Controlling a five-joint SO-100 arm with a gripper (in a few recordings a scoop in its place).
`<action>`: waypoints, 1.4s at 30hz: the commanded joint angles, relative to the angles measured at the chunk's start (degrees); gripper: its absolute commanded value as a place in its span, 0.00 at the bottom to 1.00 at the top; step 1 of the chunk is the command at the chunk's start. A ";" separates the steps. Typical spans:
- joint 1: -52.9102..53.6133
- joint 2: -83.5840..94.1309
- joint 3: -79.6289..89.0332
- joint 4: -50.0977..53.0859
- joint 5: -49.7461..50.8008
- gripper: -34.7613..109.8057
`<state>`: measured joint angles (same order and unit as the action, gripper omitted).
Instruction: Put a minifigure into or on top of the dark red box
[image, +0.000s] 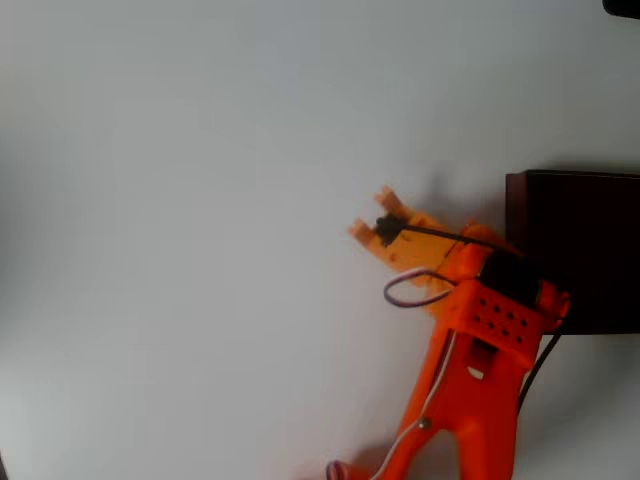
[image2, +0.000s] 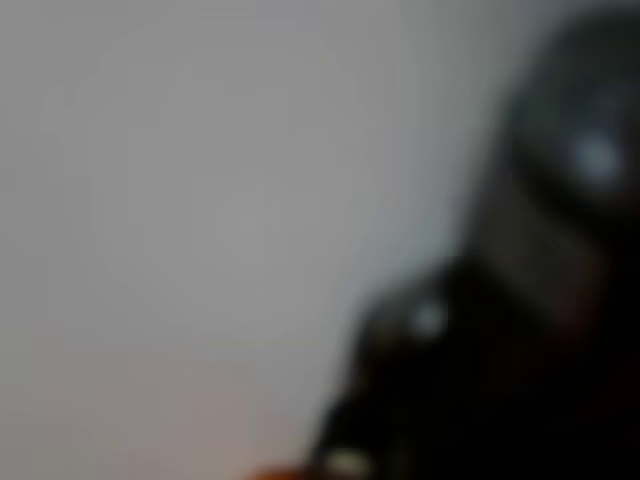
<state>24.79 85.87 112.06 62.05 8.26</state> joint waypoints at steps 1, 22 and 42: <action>0.26 0.35 -1.05 0.00 0.62 0.35; 0.26 -0.70 -1.85 0.62 0.97 0.25; 14.68 0.44 -45.79 34.89 -0.44 0.24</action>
<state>33.75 87.98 80.42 89.47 7.65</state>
